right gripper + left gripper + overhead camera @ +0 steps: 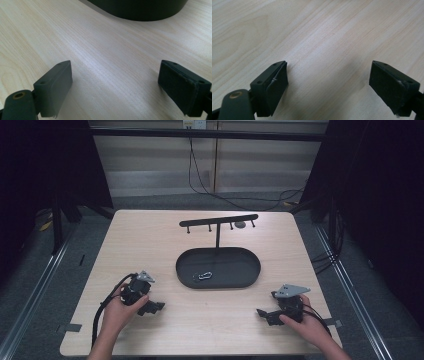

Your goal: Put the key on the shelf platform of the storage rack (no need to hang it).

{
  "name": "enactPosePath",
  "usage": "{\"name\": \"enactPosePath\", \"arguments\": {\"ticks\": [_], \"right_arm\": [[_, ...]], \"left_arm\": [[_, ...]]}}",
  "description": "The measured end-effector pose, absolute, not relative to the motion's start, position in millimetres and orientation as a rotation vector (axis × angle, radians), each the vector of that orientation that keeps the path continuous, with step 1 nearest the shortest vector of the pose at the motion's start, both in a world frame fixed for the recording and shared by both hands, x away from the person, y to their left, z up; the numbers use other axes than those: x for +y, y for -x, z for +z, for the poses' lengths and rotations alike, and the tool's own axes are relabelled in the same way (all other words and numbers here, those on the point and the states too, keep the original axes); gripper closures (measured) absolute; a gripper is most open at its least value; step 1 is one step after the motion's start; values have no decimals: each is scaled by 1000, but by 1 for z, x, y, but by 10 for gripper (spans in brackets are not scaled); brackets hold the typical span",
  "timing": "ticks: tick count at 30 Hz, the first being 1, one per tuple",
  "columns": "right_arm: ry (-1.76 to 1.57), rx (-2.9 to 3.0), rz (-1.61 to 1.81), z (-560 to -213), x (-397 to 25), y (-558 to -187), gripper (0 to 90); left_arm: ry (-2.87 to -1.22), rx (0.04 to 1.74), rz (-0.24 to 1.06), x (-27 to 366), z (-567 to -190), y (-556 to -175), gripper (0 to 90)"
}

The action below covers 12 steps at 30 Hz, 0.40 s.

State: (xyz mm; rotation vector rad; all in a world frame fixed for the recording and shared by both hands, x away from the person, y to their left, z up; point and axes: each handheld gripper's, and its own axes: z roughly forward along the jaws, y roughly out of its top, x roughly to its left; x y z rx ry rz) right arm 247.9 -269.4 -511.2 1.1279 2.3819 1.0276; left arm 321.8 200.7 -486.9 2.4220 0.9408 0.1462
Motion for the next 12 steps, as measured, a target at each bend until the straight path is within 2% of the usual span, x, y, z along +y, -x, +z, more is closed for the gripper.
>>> {"name": "enactPosePath", "arguments": {"ticks": [12], "right_arm": [[-1129,2381,1028,-511,-269,-248,117]], "left_arm": [[-2455,893,205,198,-489,-318,142]]}}
